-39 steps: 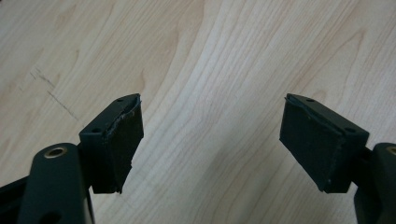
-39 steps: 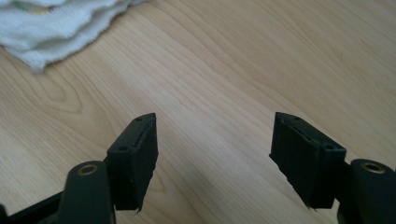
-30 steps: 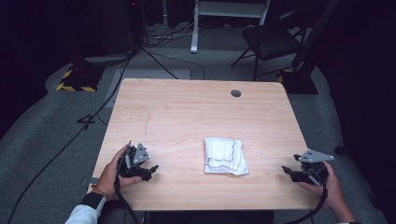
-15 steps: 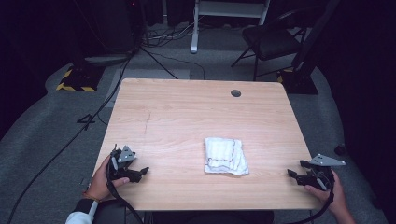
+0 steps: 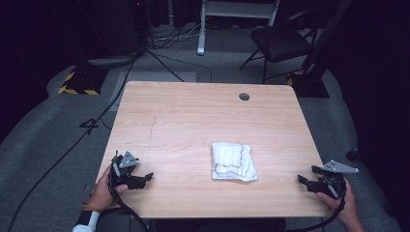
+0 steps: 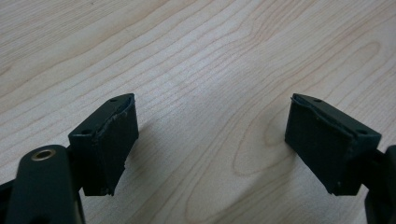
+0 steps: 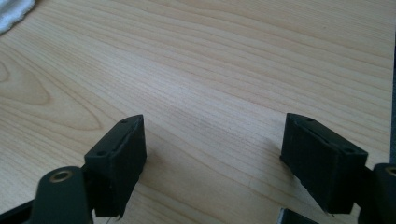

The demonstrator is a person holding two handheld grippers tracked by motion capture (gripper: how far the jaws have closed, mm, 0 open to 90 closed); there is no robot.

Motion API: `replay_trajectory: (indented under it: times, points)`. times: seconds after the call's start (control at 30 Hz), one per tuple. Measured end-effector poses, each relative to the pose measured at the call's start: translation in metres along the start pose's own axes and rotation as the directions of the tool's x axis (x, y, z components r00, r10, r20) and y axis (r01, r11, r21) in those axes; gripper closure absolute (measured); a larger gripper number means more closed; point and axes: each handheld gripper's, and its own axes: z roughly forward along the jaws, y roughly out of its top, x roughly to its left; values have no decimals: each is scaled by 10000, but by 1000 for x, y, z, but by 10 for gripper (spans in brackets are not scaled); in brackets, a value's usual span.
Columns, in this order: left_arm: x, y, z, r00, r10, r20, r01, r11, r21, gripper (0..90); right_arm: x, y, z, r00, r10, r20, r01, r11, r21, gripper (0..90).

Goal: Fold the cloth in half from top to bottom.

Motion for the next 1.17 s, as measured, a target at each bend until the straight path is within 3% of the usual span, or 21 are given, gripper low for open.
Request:
replay_trajectory:
  times: [1.17]
  points:
    - [-1,1,1,9999,-136,-14,136,9999,9,163,-1,0,0,9999,82,149,-82,10000,-9,224]
